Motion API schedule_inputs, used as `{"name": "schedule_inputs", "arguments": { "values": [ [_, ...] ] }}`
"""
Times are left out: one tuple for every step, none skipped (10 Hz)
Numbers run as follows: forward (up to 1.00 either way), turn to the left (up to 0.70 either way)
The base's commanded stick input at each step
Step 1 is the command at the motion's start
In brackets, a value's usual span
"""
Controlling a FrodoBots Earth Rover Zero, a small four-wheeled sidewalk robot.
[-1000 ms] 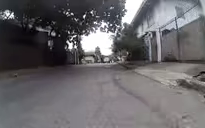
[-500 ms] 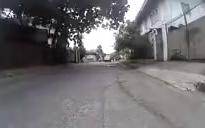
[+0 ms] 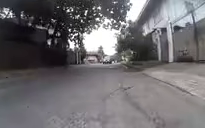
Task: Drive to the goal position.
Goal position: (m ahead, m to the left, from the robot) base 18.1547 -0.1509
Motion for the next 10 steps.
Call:
{"name": "schedule_inputs", "arguments": {
  "values": [
    [1.00,0.03],
    [1.00,0.03],
    [1.00,0.03],
    [1.00,0.03],
    [1.00,0.03],
    [1.00,0.03],
    [1.00,0.03],
    [1.00,0.03],
    [1.00,-0.37],
    [1.00,-0.37]
  ]
}}
